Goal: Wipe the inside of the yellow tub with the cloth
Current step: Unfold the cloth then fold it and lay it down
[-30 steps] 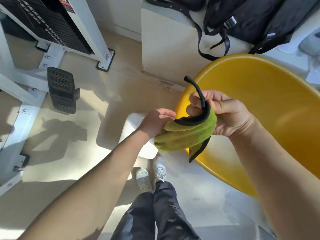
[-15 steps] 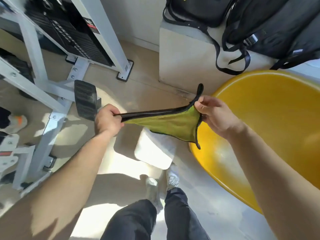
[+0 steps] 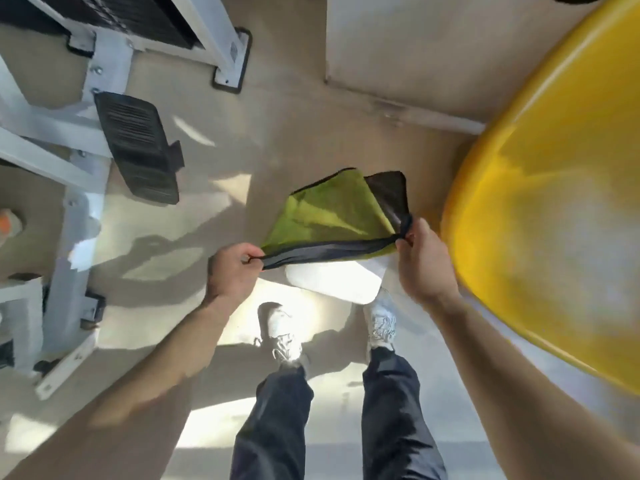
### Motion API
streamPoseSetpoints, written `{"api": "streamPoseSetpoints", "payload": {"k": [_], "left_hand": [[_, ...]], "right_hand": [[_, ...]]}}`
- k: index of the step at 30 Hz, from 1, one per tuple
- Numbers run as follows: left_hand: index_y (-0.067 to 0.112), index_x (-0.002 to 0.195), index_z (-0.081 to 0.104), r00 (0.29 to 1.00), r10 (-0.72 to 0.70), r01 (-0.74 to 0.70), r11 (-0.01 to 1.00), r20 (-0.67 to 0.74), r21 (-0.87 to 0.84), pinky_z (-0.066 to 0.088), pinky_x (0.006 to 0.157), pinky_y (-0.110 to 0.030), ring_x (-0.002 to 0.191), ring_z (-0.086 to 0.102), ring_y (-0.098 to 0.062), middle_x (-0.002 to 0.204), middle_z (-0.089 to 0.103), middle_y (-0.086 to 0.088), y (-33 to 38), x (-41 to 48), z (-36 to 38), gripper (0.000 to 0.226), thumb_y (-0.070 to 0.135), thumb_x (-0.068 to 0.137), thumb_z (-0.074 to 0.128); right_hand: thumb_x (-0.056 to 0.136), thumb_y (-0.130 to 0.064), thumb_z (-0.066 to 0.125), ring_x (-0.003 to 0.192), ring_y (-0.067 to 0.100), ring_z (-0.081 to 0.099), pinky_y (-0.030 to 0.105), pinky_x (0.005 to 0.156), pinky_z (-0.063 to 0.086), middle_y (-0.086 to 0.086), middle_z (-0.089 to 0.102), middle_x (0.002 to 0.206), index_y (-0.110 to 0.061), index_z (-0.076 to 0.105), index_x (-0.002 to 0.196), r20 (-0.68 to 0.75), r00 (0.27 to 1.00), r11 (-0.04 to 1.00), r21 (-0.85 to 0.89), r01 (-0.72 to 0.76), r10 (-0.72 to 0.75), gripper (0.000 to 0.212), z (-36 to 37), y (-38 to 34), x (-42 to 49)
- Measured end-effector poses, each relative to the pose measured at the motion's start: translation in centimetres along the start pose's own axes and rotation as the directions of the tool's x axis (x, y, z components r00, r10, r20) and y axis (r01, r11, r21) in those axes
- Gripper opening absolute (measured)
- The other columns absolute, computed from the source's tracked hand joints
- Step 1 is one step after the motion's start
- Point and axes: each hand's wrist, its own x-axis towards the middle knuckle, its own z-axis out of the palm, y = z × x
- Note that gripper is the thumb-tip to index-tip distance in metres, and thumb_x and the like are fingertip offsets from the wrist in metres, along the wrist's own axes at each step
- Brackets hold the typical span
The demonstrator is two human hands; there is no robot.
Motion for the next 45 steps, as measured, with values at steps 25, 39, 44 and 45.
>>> {"api": "streamPoseSetpoints", "payload": {"k": [25,39,44,45], "left_hand": [[0.028,0.136,0.048,0.988,-0.108,0.112,0.993,0.113,-0.035,0.047,0.097,-0.035,0.107,0.060,-0.027,0.120,0.063,-0.003,-4.7,9.5,16.1,0.061,0.037,0.082,0.075],[0.025,0.097,0.066,0.962,0.264,-0.226,0.914,0.073,-0.336,0.045,0.071,-0.023,0.076,0.059,-0.010,0.089,0.068,0.006,7.7,5.6,-3.6,0.027,0.021,0.076,0.083],[0.023,0.084,0.070,0.952,0.284,-0.275,0.958,0.117,-0.080,0.042,0.065,-0.029,0.069,0.057,-0.014,0.072,0.066,0.007,5.5,5.1,-1.3,0.012,0.022,0.077,0.080],[0.023,0.084,0.070,0.954,0.278,-0.276,0.961,0.115,-0.033,0.042,0.066,-0.030,0.071,0.059,-0.016,0.072,0.067,0.006,4.5,5.3,-0.1,0.012,0.022,0.077,0.080]], "right_hand": [[0.077,-0.009,0.057,0.068,0.023,0.057,0.033,0.065,0.048,0.000,0.063,0.068,-0.014,0.067,0.078,0.233,0.831,0.729,0.399,-0.556,0.506,0.011,12.3,12.1,1.9],[0.065,-0.008,0.042,0.068,0.005,0.046,0.020,0.062,0.035,-0.003,0.050,0.070,-0.018,0.049,0.067,-0.266,0.951,0.691,0.718,0.086,0.158,0.012,-6.5,-6.1,4.7],[0.076,-0.015,0.043,0.059,0.000,0.046,0.016,0.053,0.032,-0.008,0.053,0.068,-0.022,0.058,0.080,-0.228,0.968,0.899,0.438,0.007,0.103,0.017,-2.3,-1.4,2.4],[0.080,-0.017,0.044,0.061,0.001,0.050,0.019,0.054,0.035,-0.007,0.056,0.069,-0.022,0.061,0.085,-0.212,0.972,0.932,0.361,-0.021,0.104,0.018,-0.7,0.3,2.1]]}}
